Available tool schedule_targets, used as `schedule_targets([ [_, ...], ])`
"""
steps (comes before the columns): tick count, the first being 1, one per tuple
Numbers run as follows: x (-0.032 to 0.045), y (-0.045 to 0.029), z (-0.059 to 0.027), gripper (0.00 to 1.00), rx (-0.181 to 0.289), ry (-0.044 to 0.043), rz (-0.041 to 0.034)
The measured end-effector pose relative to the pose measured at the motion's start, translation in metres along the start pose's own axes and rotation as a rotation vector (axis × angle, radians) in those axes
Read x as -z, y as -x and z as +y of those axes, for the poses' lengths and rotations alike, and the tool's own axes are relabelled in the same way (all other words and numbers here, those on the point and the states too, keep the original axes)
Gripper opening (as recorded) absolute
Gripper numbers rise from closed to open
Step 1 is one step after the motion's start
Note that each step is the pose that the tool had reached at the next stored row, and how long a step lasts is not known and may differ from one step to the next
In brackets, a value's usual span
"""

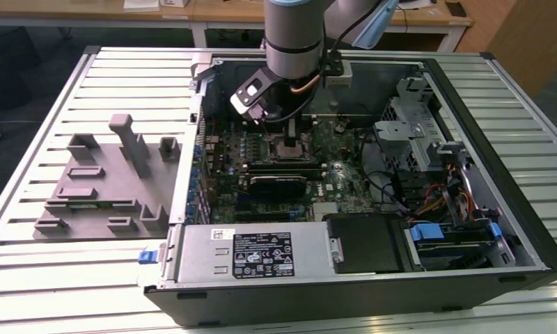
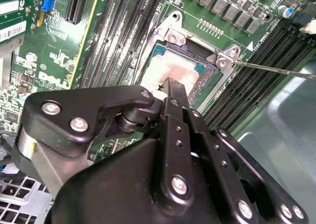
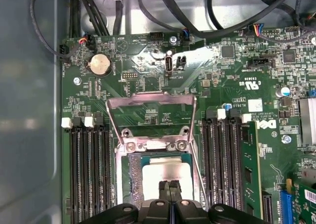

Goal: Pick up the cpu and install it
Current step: 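Place the cpu into insertion slot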

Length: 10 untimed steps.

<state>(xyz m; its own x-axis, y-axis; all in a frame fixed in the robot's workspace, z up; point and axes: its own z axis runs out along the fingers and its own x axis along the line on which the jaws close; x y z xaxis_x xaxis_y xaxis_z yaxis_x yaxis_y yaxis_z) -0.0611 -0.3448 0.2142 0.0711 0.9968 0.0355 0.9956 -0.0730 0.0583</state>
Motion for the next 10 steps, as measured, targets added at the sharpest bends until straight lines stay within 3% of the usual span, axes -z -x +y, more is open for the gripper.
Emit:
schedule_targets([
  [6,0.0,0.0,-0.0001,0.11,0.0,0.0001,-0.0002],
  [8,0.0,0.0001,-0.0001,0.17,0.0,0.0,-0.0003],
  [10,0.0,0.0001,-0.0001,0.29,0.0,0.0001,-0.0003],
])
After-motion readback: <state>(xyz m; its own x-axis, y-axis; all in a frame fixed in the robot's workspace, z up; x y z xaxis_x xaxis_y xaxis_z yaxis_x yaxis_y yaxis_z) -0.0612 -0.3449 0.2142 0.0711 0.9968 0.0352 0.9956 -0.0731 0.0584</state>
